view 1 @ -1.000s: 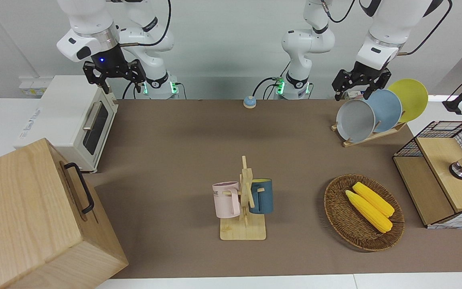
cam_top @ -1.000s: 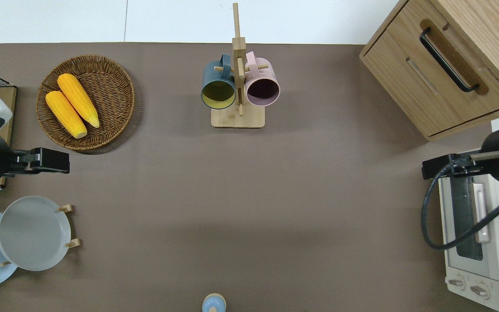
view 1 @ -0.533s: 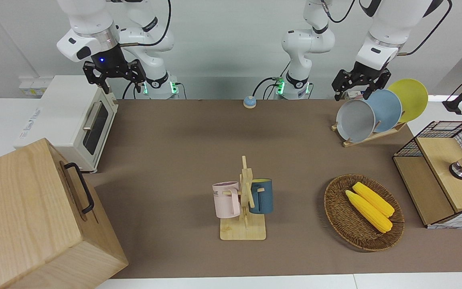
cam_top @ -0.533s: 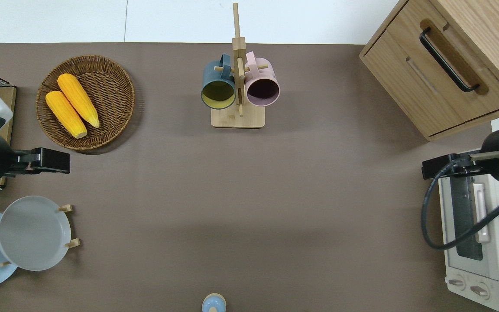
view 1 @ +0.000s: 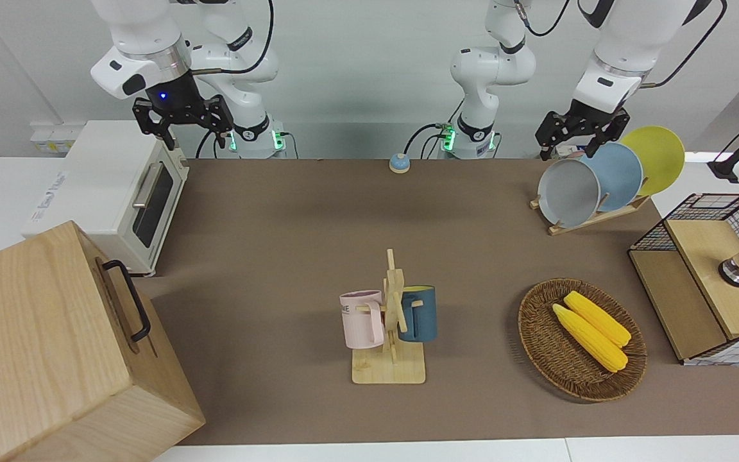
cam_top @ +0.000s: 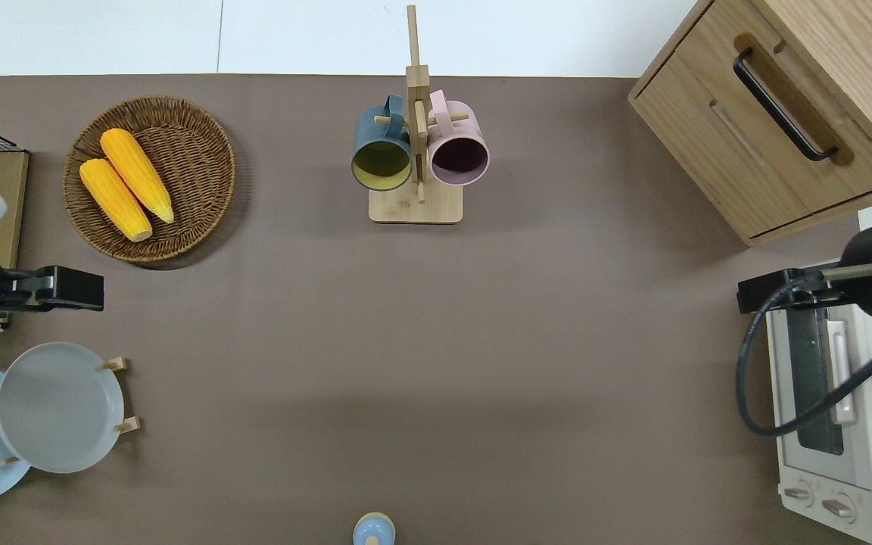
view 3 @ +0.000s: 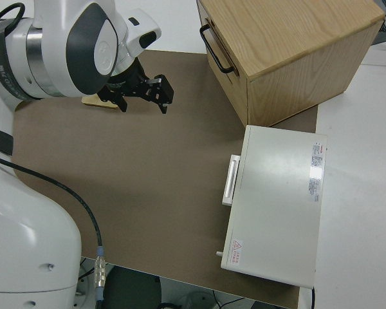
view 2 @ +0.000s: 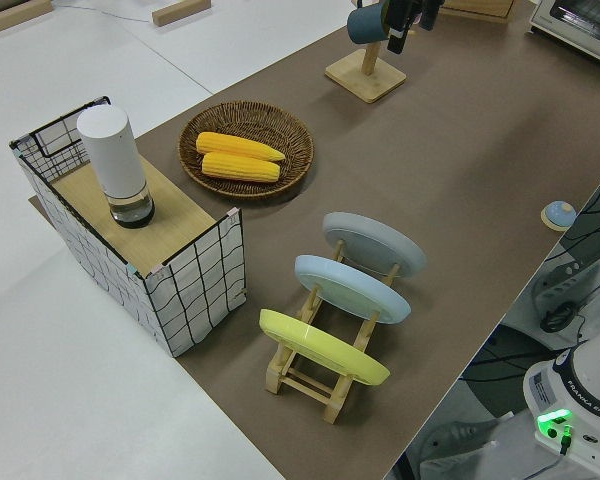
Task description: Pick gray plate from low plate rack and place it on table with left arm
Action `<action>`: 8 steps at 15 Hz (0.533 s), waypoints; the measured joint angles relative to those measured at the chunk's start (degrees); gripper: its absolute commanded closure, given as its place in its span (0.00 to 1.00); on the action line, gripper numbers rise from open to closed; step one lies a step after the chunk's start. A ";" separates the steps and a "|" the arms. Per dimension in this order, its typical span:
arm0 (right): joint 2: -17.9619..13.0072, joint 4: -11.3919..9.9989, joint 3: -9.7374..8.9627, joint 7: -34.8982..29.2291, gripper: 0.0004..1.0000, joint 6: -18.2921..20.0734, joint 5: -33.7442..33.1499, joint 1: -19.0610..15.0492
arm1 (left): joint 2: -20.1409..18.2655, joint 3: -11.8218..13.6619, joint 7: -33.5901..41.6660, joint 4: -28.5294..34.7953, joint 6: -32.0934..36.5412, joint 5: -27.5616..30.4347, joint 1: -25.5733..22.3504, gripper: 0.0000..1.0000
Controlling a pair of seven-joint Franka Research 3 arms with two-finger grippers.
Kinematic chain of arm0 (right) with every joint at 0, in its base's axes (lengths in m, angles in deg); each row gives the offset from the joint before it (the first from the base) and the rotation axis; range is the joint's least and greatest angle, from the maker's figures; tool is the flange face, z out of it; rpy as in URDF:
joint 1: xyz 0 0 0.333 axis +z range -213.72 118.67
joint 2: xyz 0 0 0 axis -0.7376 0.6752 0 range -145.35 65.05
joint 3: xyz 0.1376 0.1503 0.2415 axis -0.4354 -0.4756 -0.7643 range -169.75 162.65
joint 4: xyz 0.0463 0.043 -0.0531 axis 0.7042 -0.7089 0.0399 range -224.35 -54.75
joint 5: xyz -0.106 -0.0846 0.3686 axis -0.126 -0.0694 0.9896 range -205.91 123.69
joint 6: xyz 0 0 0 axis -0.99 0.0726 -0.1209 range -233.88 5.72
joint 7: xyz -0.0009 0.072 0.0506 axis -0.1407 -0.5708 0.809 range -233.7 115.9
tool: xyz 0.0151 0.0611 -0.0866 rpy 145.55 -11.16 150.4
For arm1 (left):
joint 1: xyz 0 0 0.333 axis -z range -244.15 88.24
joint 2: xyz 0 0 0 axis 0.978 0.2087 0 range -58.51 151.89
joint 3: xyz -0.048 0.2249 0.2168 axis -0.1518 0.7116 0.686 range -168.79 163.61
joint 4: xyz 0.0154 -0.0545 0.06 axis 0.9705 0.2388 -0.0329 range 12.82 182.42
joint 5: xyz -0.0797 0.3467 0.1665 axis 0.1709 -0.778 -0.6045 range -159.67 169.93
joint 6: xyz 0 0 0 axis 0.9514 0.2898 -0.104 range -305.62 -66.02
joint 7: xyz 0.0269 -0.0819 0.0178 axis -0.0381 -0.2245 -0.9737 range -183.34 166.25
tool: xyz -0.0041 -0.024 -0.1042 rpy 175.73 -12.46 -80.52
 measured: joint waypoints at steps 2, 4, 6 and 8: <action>0.00 0.00 0.00 0.00 0.01 0.00 0.00 0.00 | -0.87 0.80 2.36 1.23 0.11 -1.50 -0.56 0.00; 0.00 0.00 0.00 0.00 0.01 0.00 0.00 0.00 | -1.87 3.18 5.33 2.25 0.12 -1.87 -1.47 0.00; 0.00 0.00 0.00 0.00 0.01 0.00 0.00 0.00 | -3.04 8.31 9.73 3.13 0.13 -1.97 -1.94 0.00; 0.00 0.00 0.00 0.00 0.01 0.00 0.00 0.00 | -4.28 11.61 12.96 4.49 0.17 -1.97 -2.00 0.00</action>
